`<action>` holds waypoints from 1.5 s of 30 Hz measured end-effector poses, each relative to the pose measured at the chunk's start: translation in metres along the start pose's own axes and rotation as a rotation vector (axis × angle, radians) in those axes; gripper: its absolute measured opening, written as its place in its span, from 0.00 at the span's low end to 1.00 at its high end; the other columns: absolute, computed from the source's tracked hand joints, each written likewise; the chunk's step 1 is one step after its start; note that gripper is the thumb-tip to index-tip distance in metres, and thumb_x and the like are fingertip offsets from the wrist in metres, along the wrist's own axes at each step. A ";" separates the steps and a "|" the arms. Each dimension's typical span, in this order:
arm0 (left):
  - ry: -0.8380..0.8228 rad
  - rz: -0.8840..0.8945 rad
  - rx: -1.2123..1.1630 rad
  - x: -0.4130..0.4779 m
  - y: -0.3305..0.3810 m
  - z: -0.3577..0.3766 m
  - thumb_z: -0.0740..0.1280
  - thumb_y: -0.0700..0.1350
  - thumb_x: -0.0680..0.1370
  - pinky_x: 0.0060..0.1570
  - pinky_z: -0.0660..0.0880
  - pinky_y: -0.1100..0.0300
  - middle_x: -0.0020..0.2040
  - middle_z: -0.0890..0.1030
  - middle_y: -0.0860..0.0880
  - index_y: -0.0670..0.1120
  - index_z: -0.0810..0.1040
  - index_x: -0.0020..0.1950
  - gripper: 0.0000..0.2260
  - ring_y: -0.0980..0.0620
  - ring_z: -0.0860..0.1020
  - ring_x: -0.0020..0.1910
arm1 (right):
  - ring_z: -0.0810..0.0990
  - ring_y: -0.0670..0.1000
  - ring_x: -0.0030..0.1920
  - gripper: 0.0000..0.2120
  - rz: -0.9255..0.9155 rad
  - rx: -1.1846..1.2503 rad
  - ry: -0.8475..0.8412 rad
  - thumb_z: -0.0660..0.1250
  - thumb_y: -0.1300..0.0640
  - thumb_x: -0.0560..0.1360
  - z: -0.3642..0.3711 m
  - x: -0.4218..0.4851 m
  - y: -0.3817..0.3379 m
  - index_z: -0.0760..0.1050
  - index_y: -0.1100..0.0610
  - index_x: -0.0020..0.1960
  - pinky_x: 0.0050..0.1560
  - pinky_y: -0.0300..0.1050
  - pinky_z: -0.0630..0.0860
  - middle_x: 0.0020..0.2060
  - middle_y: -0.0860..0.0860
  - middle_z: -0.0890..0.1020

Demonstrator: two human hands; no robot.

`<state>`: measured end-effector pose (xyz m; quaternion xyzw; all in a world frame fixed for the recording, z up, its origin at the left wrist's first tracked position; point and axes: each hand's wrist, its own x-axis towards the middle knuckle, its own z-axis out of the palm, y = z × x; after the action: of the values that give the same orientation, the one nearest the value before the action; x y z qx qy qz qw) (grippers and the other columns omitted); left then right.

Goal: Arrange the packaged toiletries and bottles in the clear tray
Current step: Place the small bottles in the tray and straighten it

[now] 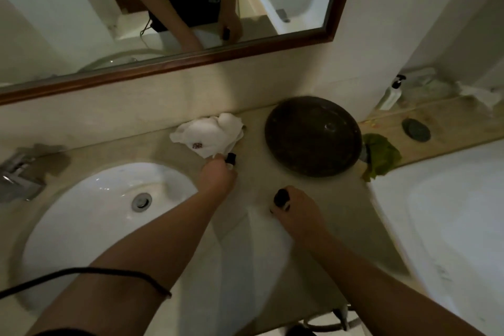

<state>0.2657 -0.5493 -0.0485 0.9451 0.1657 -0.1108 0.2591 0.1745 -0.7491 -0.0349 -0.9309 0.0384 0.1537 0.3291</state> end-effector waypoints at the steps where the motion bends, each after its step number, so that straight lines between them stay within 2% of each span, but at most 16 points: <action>1: 0.006 -0.014 -0.004 0.002 0.002 0.001 0.63 0.52 0.77 0.45 0.74 0.54 0.51 0.80 0.42 0.44 0.75 0.53 0.13 0.43 0.78 0.48 | 0.77 0.53 0.42 0.12 -0.029 0.016 -0.004 0.67 0.50 0.75 -0.003 0.003 -0.001 0.74 0.57 0.52 0.46 0.48 0.75 0.44 0.53 0.78; 4: 0.008 -0.039 -0.075 -0.002 0.005 -0.005 0.66 0.50 0.75 0.43 0.73 0.56 0.49 0.81 0.42 0.43 0.76 0.51 0.12 0.46 0.77 0.43 | 0.77 0.52 0.40 0.10 -0.094 0.022 -0.048 0.69 0.49 0.73 -0.009 0.011 -0.009 0.73 0.54 0.48 0.41 0.48 0.73 0.41 0.52 0.78; 7: -0.065 -0.158 -0.365 -0.018 -0.001 -0.021 0.68 0.47 0.71 0.49 0.80 0.49 0.57 0.78 0.43 0.47 0.72 0.66 0.23 0.44 0.79 0.48 | 0.74 0.50 0.36 0.11 -0.127 0.016 -0.093 0.70 0.49 0.71 -0.010 0.018 -0.027 0.69 0.51 0.43 0.35 0.46 0.70 0.37 0.50 0.76; 10: -0.128 -0.270 -0.628 -0.050 -0.017 -0.046 0.66 0.38 0.74 0.38 0.80 0.54 0.57 0.76 0.42 0.52 0.65 0.74 0.29 0.48 0.79 0.38 | 0.75 0.49 0.36 0.11 -0.178 0.046 -0.162 0.72 0.48 0.69 -0.001 0.019 -0.060 0.70 0.50 0.41 0.33 0.44 0.70 0.37 0.48 0.78; 12: -0.090 -0.332 -0.749 -0.074 -0.040 -0.065 0.64 0.36 0.75 0.39 0.80 0.54 0.53 0.78 0.41 0.52 0.65 0.73 0.28 0.49 0.78 0.35 | 0.77 0.50 0.37 0.10 -0.252 0.060 -0.224 0.71 0.49 0.68 0.015 0.015 -0.091 0.71 0.50 0.40 0.36 0.45 0.72 0.37 0.48 0.79; 15: 0.024 -0.396 -0.850 -0.109 -0.089 -0.094 0.63 0.36 0.76 0.44 0.80 0.51 0.44 0.79 0.47 0.50 0.70 0.69 0.22 0.47 0.81 0.37 | 0.78 0.53 0.39 0.07 -0.384 0.082 -0.332 0.70 0.51 0.70 0.046 0.000 -0.141 0.72 0.52 0.41 0.38 0.48 0.73 0.37 0.50 0.80; 21: 0.260 -0.529 -1.015 -0.190 -0.206 -0.157 0.63 0.33 0.75 0.48 0.80 0.50 0.44 0.80 0.43 0.47 0.72 0.63 0.18 0.47 0.82 0.39 | 0.81 0.49 0.45 0.10 -0.618 -0.024 -0.486 0.69 0.51 0.71 0.138 -0.061 -0.232 0.73 0.50 0.49 0.46 0.48 0.78 0.43 0.46 0.82; 23: 0.321 -0.556 -1.036 -0.219 -0.247 -0.180 0.65 0.33 0.74 0.45 0.79 0.54 0.44 0.79 0.43 0.42 0.75 0.61 0.16 0.48 0.80 0.39 | 0.80 0.50 0.45 0.09 -0.643 -0.034 -0.521 0.70 0.52 0.71 0.171 -0.087 -0.262 0.72 0.50 0.49 0.42 0.45 0.76 0.42 0.47 0.81; 26: 0.401 -0.540 -1.034 -0.260 -0.310 -0.215 0.68 0.34 0.73 0.27 0.72 0.69 0.37 0.78 0.46 0.40 0.80 0.51 0.08 0.54 0.75 0.32 | 0.79 0.49 0.43 0.08 -0.656 -0.009 -0.568 0.70 0.53 0.70 0.218 -0.127 -0.306 0.72 0.49 0.46 0.37 0.41 0.70 0.40 0.45 0.80; 28: 0.440 -0.548 -1.026 -0.283 -0.351 -0.234 0.69 0.35 0.72 0.23 0.70 0.71 0.37 0.77 0.48 0.41 0.80 0.50 0.07 0.55 0.75 0.32 | 0.78 0.47 0.40 0.08 -0.672 -0.005 -0.581 0.71 0.53 0.70 0.246 -0.149 -0.334 0.72 0.49 0.46 0.35 0.37 0.68 0.38 0.44 0.78; 30: 0.458 -0.569 -1.031 -0.300 -0.388 -0.249 0.70 0.35 0.72 0.23 0.69 0.71 0.40 0.78 0.46 0.39 0.80 0.53 0.10 0.53 0.76 0.34 | 0.78 0.47 0.41 0.09 -0.661 0.006 -0.611 0.71 0.53 0.70 0.271 -0.168 -0.358 0.73 0.50 0.47 0.36 0.35 0.69 0.38 0.45 0.79; 33: 0.470 -0.607 -1.040 -0.315 -0.430 -0.265 0.71 0.36 0.71 0.24 0.71 0.69 0.45 0.79 0.44 0.39 0.78 0.55 0.13 0.50 0.78 0.36 | 0.80 0.49 0.43 0.08 -0.625 0.035 -0.629 0.71 0.52 0.69 0.300 -0.186 -0.386 0.75 0.51 0.46 0.39 0.41 0.72 0.40 0.48 0.81; 38: 0.479 -0.609 -0.983 -0.308 -0.483 -0.284 0.73 0.40 0.69 0.39 0.76 0.58 0.48 0.81 0.44 0.43 0.79 0.52 0.13 0.48 0.80 0.44 | 0.79 0.45 0.42 0.09 -0.621 0.072 -0.650 0.71 0.51 0.71 0.331 -0.194 -0.421 0.76 0.50 0.50 0.40 0.40 0.73 0.43 0.47 0.82; 40: 0.484 -0.609 -0.965 -0.298 -0.498 -0.293 0.74 0.41 0.69 0.43 0.76 0.55 0.47 0.81 0.45 0.45 0.78 0.50 0.11 0.49 0.79 0.44 | 0.81 0.46 0.44 0.10 -0.596 0.108 -0.684 0.70 0.50 0.72 0.341 -0.190 -0.433 0.75 0.49 0.52 0.45 0.45 0.78 0.45 0.47 0.82; 43: 0.482 -0.595 -0.965 -0.277 -0.514 -0.311 0.73 0.42 0.71 0.41 0.75 0.59 0.47 0.80 0.46 0.45 0.78 0.51 0.11 0.51 0.78 0.43 | 0.83 0.51 0.45 0.09 -0.562 0.169 -0.731 0.70 0.51 0.73 0.358 -0.176 -0.455 0.76 0.48 0.53 0.50 0.55 0.82 0.47 0.48 0.82; 45: 0.486 -0.581 -0.968 -0.265 -0.523 -0.322 0.73 0.42 0.71 0.38 0.74 0.61 0.46 0.80 0.47 0.44 0.78 0.52 0.11 0.52 0.77 0.41 | 0.82 0.50 0.46 0.11 -0.590 0.167 -0.760 0.69 0.53 0.75 0.367 -0.167 -0.471 0.77 0.52 0.56 0.47 0.49 0.81 0.49 0.49 0.82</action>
<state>-0.1321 -0.0229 0.0638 0.6346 0.5023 0.1295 0.5729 0.0020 -0.1571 0.0302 -0.7505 -0.3377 0.3793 0.4228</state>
